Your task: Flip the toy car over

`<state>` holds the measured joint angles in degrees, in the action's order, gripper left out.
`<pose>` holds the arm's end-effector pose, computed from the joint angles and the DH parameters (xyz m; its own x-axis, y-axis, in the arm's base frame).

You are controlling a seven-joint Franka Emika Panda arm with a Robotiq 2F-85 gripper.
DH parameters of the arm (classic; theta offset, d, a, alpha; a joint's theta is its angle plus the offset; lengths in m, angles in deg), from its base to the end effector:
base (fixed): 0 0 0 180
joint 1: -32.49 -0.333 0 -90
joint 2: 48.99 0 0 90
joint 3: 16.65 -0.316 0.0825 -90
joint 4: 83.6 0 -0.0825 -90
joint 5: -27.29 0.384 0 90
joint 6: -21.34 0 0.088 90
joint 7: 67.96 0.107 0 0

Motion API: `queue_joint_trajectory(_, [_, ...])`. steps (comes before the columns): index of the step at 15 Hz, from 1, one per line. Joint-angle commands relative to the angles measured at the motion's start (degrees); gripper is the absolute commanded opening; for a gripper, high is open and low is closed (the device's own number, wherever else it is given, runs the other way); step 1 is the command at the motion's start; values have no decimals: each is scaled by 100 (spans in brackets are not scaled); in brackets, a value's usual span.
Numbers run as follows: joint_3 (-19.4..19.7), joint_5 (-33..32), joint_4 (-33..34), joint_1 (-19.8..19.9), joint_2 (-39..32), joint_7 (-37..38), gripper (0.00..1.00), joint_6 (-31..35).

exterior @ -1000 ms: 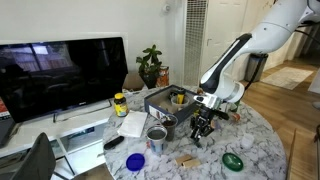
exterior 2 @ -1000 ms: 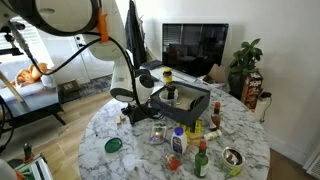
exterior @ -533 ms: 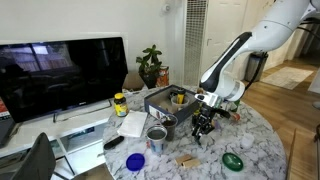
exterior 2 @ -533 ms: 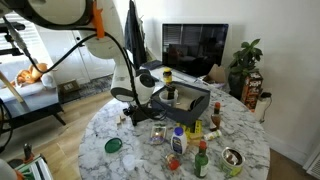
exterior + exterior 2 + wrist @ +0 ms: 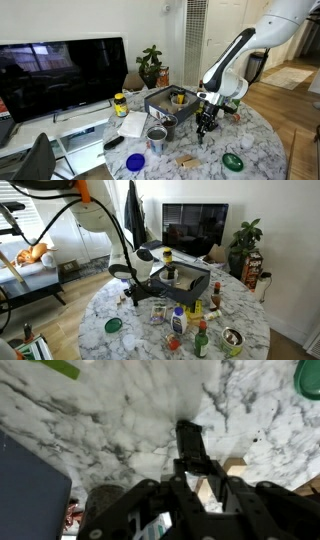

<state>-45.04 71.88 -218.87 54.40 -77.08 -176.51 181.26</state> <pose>0.4883 0.0429 0.1354 0.3389 0.8282 0.4463 0.9392 -0.3261 -0.1081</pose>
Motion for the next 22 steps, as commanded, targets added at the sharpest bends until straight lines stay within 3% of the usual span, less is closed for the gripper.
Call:
queue_joint_trajectory(1, [911,-373,-324,-781,134,556,7,66])
queue_joint_trajectory(5, [1531,-1110,-497,-1246,131,1327,7,31])
queue_joint_trajectory(10, [1586,-1937,-545,-1265,54,2093,7,69])
queue_joint_trajectory(11, [1573,-2060,-553,-1268,85,2238,55,74])
queue_joint_trajectory(13, [1595,-2338,-605,-1324,212,2578,60,58])
queue_joint_trajectory(18, [1788,-3000,-785,-1511,834,3815,97,-362])
queue_joint_trajectory(22, [1547,-2513,-767,-1332,1520,4360,100,-1478])
